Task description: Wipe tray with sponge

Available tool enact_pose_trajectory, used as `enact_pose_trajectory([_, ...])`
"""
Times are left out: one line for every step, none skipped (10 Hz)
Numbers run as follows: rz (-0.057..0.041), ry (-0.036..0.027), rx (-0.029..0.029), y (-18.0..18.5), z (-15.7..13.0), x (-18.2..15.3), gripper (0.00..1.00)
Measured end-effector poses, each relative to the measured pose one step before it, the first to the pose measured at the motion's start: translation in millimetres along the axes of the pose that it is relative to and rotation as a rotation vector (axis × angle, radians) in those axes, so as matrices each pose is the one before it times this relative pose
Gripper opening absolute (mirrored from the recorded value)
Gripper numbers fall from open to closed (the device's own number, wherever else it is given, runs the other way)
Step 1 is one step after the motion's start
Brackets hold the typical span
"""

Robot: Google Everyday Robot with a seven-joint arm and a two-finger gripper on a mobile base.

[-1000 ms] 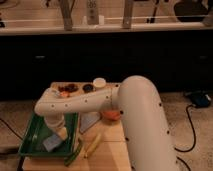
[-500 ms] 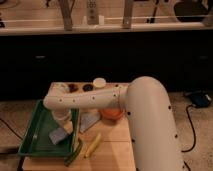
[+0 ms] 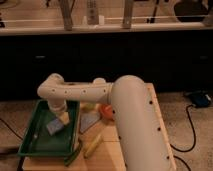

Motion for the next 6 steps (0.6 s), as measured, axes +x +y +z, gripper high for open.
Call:
enact_pose_trajectory([-0.02872, 0.00157, -0.00192, -12.64, 0.34, -14.78, 0.03])
enact_pose_trajectory([-0.0262, 0.00036, -0.00114, -7.28, 0.44, -12.18, 0.03])
enact_pose_trajectory([-0.03461, -0.00115, -0.00153, -5.39, 1.59, -17.47, 0.03])
enact_pose_trajectory([-0.02728, 0.00137, -0.00342, 0.12, 2.15, -12.37, 0.03])
enact_pose_trajectory([-0.02109, -0.00105, -0.00425, 4.98, 2.3, -11.54, 0.03])
enact_pose_trajectory([-0.00811, -0.0062, 0.00169, 3.59, 2.64, -6.39, 0.03])
